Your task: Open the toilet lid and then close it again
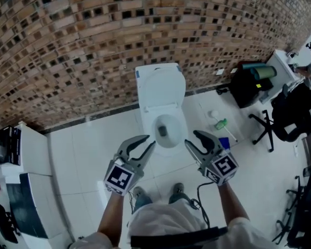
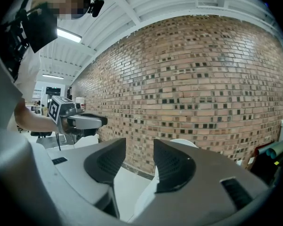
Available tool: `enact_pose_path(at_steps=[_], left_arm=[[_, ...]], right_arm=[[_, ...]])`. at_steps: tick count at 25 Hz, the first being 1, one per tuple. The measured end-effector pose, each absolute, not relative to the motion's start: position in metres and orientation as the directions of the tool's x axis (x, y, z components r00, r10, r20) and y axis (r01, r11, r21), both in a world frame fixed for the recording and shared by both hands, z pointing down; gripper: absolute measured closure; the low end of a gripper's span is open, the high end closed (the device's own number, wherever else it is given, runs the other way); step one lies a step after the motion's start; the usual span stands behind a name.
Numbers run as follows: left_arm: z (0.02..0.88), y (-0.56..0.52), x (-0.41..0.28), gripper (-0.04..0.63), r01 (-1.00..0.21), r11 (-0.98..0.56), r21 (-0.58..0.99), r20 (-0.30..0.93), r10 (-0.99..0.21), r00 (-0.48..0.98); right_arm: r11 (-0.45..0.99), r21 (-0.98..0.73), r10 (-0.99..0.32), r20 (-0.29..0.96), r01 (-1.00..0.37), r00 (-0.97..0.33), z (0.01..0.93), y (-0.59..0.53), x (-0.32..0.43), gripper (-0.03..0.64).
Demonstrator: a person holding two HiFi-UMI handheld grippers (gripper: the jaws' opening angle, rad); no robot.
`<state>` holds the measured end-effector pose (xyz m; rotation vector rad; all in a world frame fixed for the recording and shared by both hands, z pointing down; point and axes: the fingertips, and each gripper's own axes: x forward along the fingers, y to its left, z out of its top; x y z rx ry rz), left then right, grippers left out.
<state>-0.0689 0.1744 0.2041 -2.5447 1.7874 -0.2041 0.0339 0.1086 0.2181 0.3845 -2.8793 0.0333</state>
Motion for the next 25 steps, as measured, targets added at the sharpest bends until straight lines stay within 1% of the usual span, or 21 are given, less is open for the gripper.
enact_pose_path(at_steps=[5,9,13,16,20,22,25], left_arm=[[0.209,0.167,-0.092,0.508,-0.942,-0.324,-0.087,0.117,-0.942,0.313],[0.214,0.141,-0.092,0.508,-0.961,-0.265,-0.076,0.119,-0.960,0.255],[0.228,0.092,-0.064,0.508,-0.984,-0.170,-0.058,0.127,-0.979,0.161],[0.238,0.048,-0.038,0.508,-0.999,-0.032,-0.001,0.080,-0.996,0.032],[0.247,-0.007,0.002,0.508,-0.986,0.136,0.093,0.057,-0.990,-0.131],[0.250,-0.027,0.015,0.508,-0.978,0.171,0.116,0.059,-0.985,-0.165],[0.264,-0.056,0.030,0.508,-0.977,0.188,0.106,0.073,-0.981,-0.180]], right_arm=[[0.981,0.006,-0.189,0.228,-0.192,-0.955,0.220,0.092,0.022,0.433],[0.994,0.029,-0.111,0.235,-0.107,-0.966,0.229,0.050,0.023,0.433],[0.999,0.041,0.020,0.253,0.032,-0.967,0.248,-0.012,0.040,0.433],[0.989,0.026,0.133,0.267,0.145,-0.954,0.269,-0.067,0.063,0.433],[0.956,0.023,0.270,0.325,0.293,-0.906,0.279,-0.142,0.097,0.433],[0.941,0.019,0.311,0.347,0.338,-0.885,0.284,-0.174,0.106,0.433],[0.923,0.023,0.342,0.414,0.385,-0.844,0.306,-0.218,0.109,0.427]])
